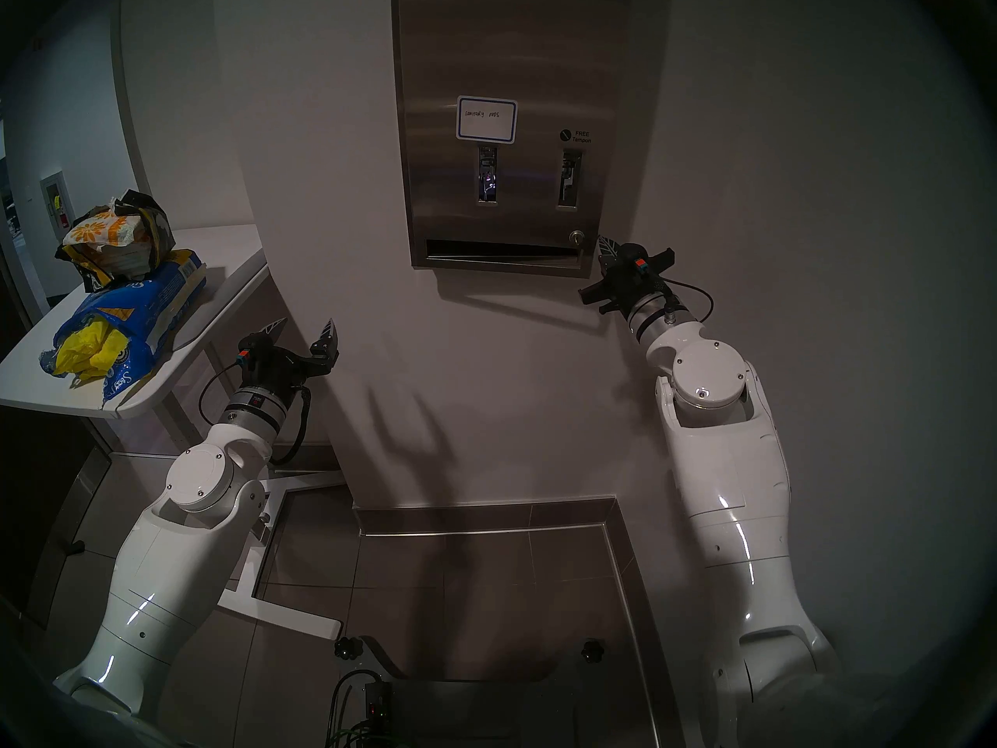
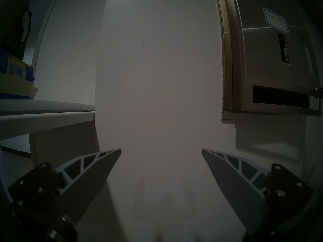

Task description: Open the dispenser door, put the pads inside, close the door

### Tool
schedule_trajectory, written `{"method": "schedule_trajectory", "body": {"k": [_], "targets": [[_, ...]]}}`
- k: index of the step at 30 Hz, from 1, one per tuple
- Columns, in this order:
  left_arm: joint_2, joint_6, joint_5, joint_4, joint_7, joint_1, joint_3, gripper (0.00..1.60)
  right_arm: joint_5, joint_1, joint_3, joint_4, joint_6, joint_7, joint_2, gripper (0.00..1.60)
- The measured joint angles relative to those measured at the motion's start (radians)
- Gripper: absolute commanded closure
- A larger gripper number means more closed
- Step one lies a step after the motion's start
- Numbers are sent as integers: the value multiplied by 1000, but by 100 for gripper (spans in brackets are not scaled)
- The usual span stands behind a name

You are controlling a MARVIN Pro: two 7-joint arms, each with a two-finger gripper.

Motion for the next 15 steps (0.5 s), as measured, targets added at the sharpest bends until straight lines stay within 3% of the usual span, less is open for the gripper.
{"method": "schedule_trajectory", "body": {"k": [15], "targets": [[-1, 0, 1, 0, 0, 0, 0, 0, 65, 35, 19, 35, -30, 156, 78, 160]]}}
